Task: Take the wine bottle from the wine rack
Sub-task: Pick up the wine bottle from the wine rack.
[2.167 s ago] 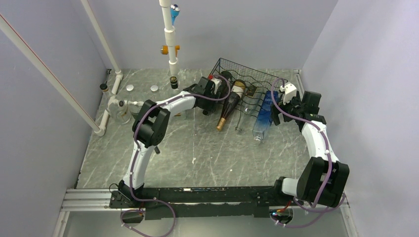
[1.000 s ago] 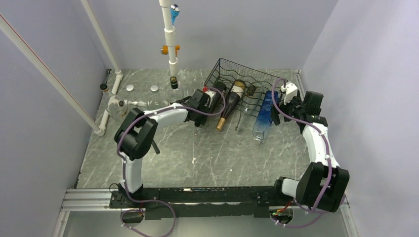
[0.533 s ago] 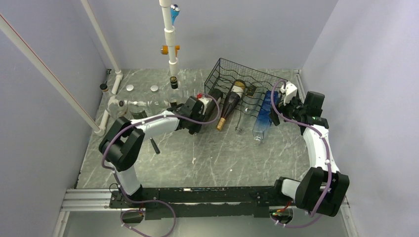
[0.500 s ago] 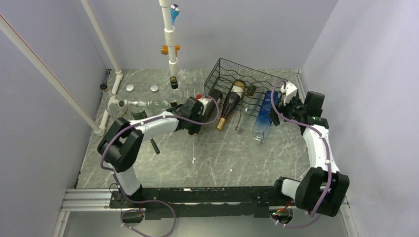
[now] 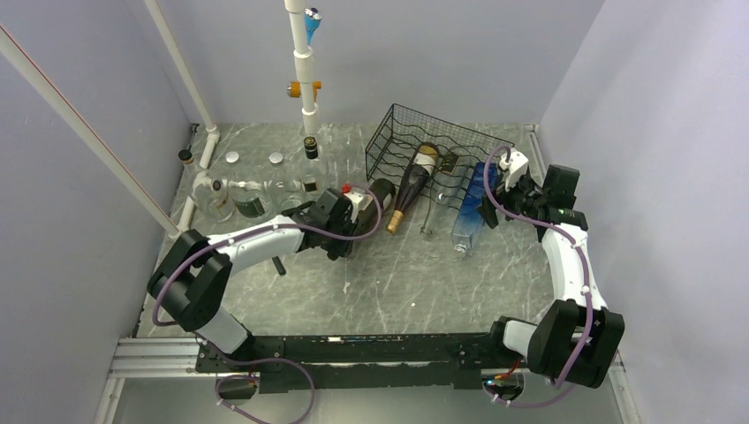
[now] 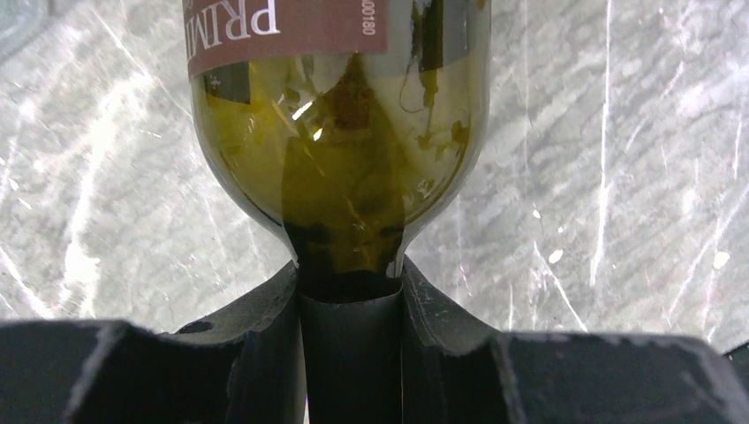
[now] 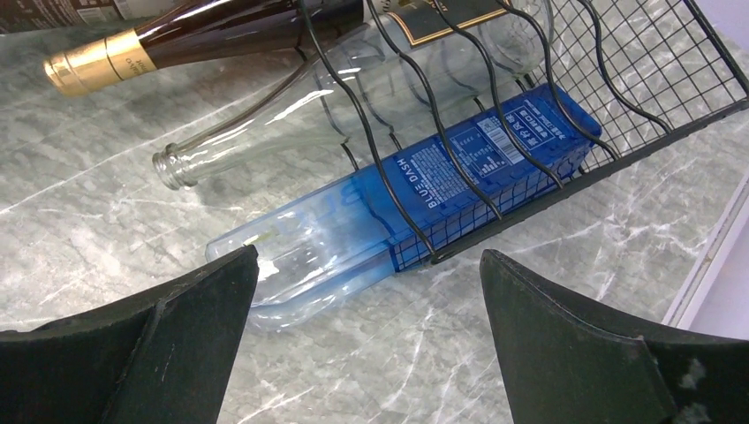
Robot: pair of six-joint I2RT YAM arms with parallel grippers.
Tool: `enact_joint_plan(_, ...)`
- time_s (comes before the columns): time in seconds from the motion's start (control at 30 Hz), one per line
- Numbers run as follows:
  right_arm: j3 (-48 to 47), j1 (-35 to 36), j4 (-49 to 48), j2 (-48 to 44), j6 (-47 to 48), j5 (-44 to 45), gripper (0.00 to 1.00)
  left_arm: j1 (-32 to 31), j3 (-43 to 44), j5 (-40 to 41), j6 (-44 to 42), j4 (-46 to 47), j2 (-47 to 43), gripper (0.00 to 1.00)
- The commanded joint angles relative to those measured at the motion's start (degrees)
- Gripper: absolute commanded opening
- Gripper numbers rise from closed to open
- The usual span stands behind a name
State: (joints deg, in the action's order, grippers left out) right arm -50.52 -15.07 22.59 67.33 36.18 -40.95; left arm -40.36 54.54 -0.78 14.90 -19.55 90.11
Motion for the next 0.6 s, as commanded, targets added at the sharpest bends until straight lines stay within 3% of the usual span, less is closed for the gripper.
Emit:
enact_joint_plan(0.0,-1.11,-0.21,0.00,-1.77,1.58,-3.14,0.99,-0.33,-0.83,-2.78,1.13,3.36,-5.25,0.00)
enact_joint_plan(0.57,-0.29,2.02,6.12,-2.35,11.24,-16.30,0.99,-0.29,-4.23,-10.36,4.34,-7.57,-13.62,0.00)
